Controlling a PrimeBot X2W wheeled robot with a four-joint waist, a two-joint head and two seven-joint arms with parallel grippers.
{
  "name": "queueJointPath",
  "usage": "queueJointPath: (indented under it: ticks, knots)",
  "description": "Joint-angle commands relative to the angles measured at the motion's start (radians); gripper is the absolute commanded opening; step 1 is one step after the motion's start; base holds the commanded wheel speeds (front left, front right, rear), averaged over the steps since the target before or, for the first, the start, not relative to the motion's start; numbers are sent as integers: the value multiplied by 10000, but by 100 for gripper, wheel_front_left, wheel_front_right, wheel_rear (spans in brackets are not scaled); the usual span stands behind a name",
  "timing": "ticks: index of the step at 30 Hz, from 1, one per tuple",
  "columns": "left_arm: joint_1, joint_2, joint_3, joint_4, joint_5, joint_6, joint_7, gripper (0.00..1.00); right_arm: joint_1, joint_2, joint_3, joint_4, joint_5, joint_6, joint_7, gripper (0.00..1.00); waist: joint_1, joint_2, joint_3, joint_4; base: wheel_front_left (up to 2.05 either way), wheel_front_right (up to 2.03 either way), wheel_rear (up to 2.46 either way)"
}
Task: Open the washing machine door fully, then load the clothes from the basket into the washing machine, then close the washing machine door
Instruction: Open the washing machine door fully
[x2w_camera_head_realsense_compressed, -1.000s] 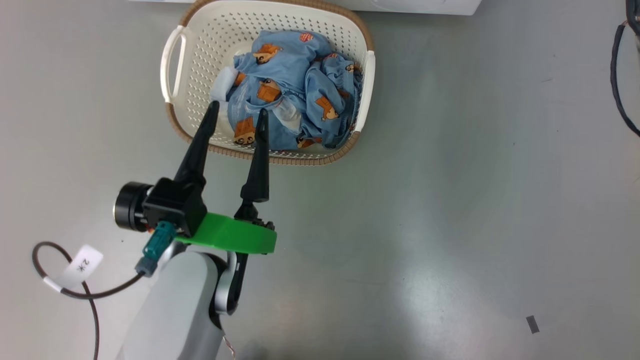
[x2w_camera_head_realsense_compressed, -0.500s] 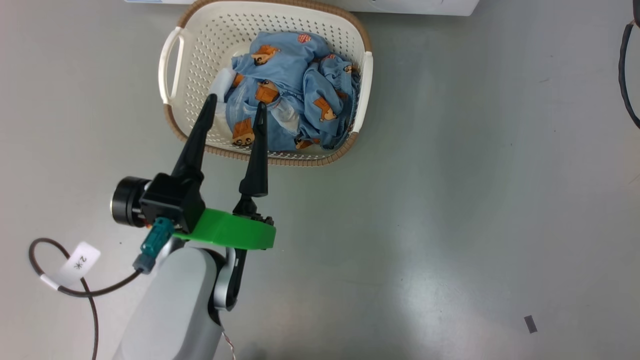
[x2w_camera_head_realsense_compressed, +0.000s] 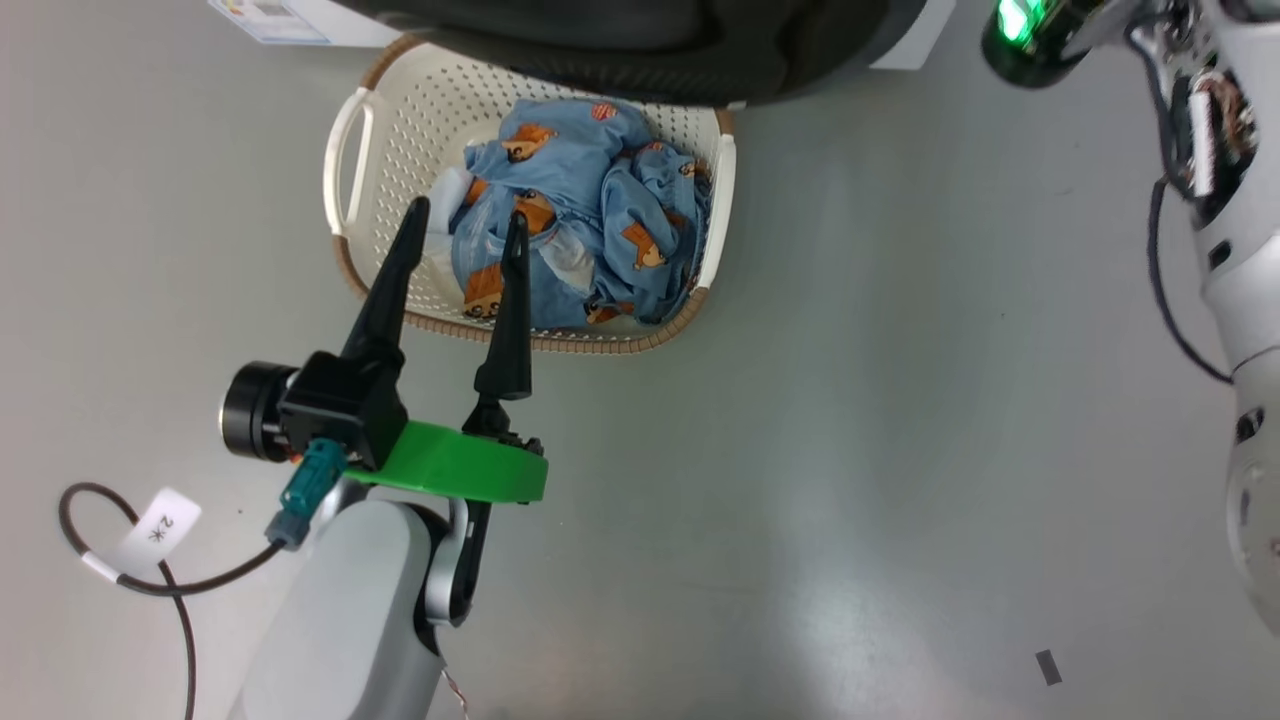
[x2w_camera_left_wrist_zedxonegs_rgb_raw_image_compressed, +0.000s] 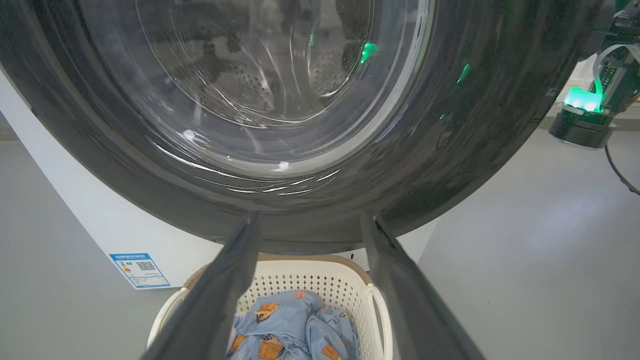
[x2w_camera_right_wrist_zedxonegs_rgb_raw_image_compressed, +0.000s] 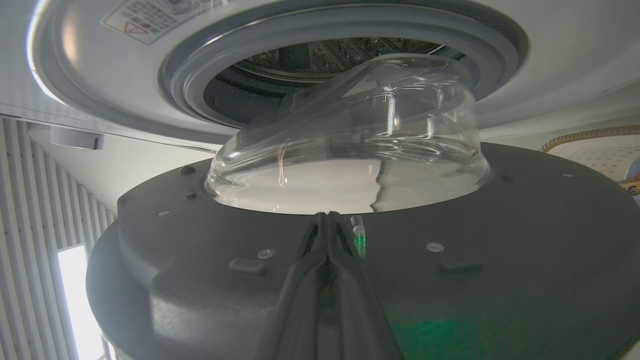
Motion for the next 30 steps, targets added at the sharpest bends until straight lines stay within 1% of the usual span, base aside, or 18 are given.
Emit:
queueJointPath:
  ticks: [1, 14, 22, 30]
  knots:
    - [262, 204, 310, -145, 60, 28, -80, 100, 269, 366, 68, -364, 40, 63, 148, 0, 0, 0, -136, -32, 0, 0, 0]
    - [704, 204, 331, 183, 157, -144, -80, 100, 2671, 680, 316, -1988, 358, 63, 732, 0, 0, 0, -1152, -210, 0, 0, 0]
    - [1186, 204, 427, 520, 284, -371, -80, 100, 3976, 987, 732, -2715, 572, 63, 715, 0, 0, 0, -2076, -387, 0, 0, 0]
    - [1675, 204, 445, 844, 318, -621, -80, 100, 5102, 1153, 1268, -3075, 750, 63, 420, 0, 0, 0, -2980, -334, 0, 0, 0]
